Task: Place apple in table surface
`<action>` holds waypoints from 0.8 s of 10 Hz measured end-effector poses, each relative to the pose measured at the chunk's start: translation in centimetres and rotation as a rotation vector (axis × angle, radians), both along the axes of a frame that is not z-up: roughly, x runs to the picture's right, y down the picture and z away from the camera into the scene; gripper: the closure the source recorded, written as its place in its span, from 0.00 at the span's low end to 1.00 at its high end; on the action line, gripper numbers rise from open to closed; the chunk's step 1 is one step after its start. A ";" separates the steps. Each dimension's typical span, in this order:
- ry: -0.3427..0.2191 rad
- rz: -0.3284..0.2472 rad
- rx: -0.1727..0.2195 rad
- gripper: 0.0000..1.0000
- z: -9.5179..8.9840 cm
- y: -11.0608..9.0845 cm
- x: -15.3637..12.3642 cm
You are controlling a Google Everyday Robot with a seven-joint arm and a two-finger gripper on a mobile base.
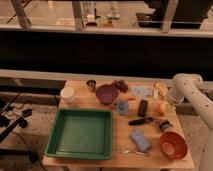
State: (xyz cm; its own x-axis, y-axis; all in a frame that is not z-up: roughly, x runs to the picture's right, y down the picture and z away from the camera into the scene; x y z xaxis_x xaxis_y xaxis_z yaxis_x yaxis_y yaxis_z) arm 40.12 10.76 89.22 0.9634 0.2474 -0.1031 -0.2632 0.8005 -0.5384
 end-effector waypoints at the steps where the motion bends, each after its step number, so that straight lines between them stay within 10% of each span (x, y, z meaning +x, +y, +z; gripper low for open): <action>1: -0.004 0.014 -0.002 0.20 0.1 0.0 0.1; 8: -0.024 0.092 -0.027 0.20 0.0 0.2 0.2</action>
State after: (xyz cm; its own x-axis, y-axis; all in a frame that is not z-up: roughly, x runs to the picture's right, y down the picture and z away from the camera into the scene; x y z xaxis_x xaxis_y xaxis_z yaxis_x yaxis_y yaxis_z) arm 40.32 10.99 89.20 0.9390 0.3323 -0.0884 -0.3217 0.7585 -0.5667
